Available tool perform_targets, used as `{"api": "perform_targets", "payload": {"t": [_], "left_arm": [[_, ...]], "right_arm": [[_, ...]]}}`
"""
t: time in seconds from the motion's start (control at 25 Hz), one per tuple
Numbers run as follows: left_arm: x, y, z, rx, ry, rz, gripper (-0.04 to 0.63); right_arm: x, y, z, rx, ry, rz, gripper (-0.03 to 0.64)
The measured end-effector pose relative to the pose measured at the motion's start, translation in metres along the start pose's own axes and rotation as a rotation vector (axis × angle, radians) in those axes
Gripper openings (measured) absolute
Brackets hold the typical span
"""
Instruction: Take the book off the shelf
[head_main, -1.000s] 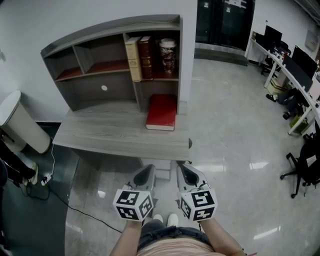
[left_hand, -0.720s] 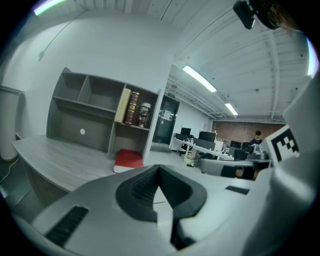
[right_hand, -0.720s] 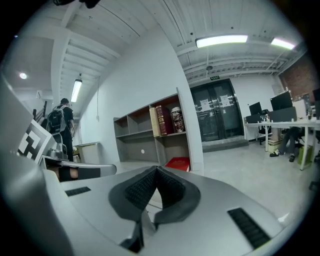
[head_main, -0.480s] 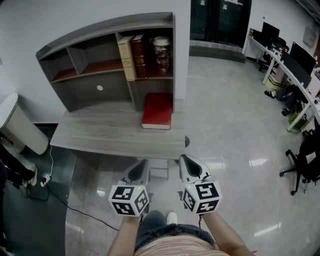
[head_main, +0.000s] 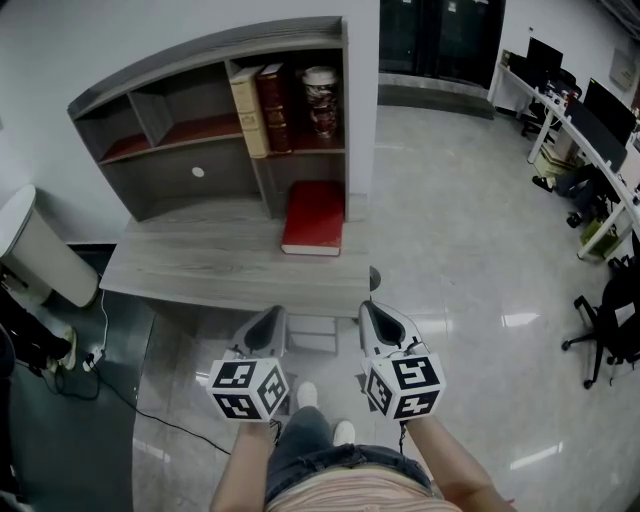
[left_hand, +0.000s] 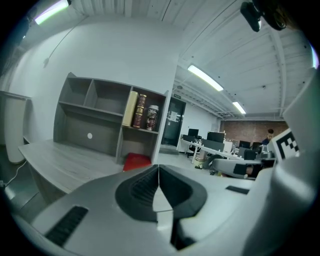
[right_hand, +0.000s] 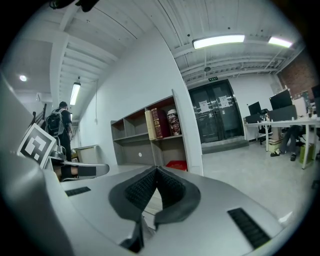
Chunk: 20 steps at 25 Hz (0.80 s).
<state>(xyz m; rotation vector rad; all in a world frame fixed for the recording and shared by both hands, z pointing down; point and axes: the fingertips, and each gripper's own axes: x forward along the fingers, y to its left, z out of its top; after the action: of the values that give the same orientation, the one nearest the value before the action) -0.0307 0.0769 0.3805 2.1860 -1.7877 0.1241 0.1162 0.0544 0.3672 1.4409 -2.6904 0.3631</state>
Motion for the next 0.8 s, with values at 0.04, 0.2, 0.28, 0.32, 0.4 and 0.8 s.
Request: {"api": "perform_targets", "payload": {"t": [0.04,0.2,0.28,0.32,0.4,0.8], "left_arm": [[0.002,0.001,0.001,-0.001,0.001,0.001,0.012],[0.015,0.002,0.002,0.010,0.009,0.001,0.012],[0.022,0.006,0.002,0.012,0.016,0.001,0.012],[0.027,0.008,0.002,0.011,0.018,0.000,0.012],[0.035,0.011,0.004,0.011,0.021,-0.004,0.012],[0.094,0.051,0.010,0.026,0.071,-0.025,0.012]], "right_arm": [[0.002,-0.002,-0.001,0.002,0.004,0.000,0.008],[0.013,-0.011,-0.002,0.017,0.014,-0.007,0.008],[0.020,-0.014,-0.001,0.021,0.015,-0.012,0.008],[0.024,-0.015,0.000,0.021,0.016,-0.014,0.008],[0.033,-0.019,-0.001,0.022,0.025,-0.022,0.008],[0.096,-0.039,-0.009,0.044,0.081,-0.084,0.008]]}}
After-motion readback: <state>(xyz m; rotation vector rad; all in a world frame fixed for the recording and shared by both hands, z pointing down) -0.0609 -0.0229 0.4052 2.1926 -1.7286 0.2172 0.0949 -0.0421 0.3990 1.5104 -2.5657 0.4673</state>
